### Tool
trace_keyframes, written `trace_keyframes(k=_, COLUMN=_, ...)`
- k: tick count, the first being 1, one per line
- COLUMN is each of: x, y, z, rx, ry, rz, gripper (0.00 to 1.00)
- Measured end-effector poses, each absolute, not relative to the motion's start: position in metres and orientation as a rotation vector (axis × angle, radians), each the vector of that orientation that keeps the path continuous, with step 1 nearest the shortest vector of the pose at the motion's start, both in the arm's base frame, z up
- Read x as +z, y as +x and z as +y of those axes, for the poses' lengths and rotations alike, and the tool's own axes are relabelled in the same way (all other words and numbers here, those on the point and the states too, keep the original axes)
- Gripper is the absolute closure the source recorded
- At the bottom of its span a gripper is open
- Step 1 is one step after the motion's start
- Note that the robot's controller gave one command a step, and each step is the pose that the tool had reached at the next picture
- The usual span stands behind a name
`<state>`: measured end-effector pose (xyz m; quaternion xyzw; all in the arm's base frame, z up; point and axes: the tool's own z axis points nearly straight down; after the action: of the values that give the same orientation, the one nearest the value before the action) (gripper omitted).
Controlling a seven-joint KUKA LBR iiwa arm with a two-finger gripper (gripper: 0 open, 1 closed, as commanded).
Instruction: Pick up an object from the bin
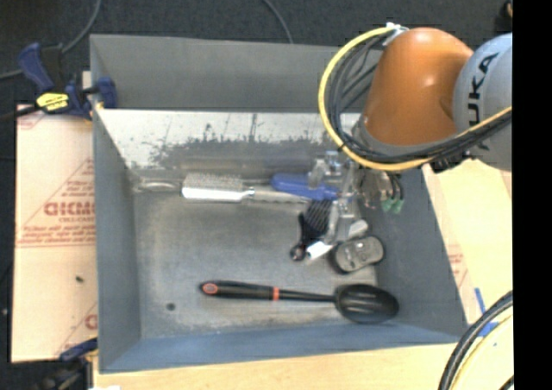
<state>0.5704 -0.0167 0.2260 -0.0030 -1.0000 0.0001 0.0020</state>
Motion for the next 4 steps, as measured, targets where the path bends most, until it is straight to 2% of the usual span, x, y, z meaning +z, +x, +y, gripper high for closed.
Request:
trace_keyframes(k=1, x=0.231, y=0.572, z=-0.017, rx=0.001, ry=-0.009, rz=-3.146, gripper=0.00)
trace_keyframes(k=2, x=0.118, y=0.630, z=-0.063, rx=0.004, ry=0.034, rz=-3.151, gripper=0.00)
trace_keyframes(k=3, x=0.074, y=0.646, z=-0.068, rx=0.004, ry=0.111, rz=-3.155, gripper=0.00)
trace_keyframes(k=4, x=0.072, y=0.653, z=-0.087, rx=0.001, ry=-0.012, rz=-3.156, gripper=0.00)
